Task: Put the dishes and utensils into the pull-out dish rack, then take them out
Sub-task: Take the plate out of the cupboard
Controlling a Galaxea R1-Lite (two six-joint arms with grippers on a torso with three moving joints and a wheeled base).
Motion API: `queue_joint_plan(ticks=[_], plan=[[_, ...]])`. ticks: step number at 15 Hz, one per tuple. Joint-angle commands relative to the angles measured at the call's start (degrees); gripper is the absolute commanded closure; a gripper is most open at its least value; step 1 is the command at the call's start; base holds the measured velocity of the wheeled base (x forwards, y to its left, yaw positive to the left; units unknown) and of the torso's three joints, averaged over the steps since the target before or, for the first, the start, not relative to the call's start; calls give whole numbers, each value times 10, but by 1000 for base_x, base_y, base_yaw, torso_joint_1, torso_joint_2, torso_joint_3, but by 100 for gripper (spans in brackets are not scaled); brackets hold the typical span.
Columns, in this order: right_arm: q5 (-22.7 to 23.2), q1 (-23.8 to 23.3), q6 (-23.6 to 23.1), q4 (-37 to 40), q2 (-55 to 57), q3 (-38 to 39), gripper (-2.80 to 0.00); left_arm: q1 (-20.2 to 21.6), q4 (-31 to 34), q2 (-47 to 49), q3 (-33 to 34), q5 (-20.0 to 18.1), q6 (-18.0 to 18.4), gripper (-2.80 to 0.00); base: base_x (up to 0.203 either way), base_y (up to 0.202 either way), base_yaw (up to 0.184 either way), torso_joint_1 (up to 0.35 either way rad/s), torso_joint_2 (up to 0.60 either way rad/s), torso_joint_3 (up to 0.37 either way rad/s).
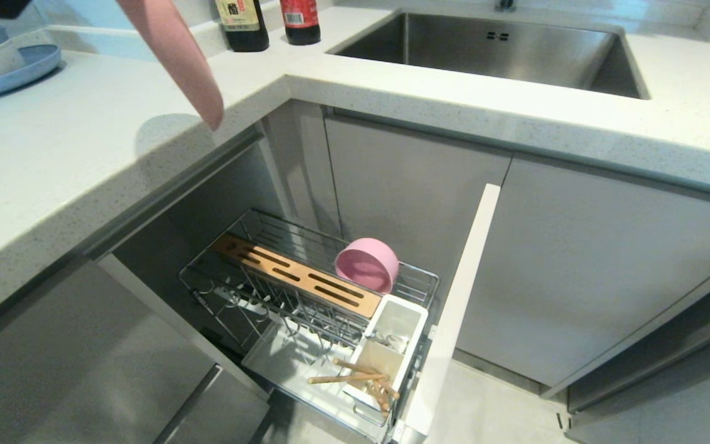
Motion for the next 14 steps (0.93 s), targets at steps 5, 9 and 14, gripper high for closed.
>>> queue_joint_plan(ticks=[5, 9, 14], plan=[[0, 0, 0, 0, 0, 1, 0, 199, 5, -98, 2, -67, 78, 0, 0, 0, 0, 0, 0, 0], [1, 0, 0, 0, 0, 1, 0, 415, 72, -179, 7, -224, 124, 0, 0, 0, 0, 0, 0, 0], [0, 0, 0, 0, 0, 1, 0, 609, 68, -214, 64, -224, 193, 0, 0, 0, 0, 0, 0, 0]])
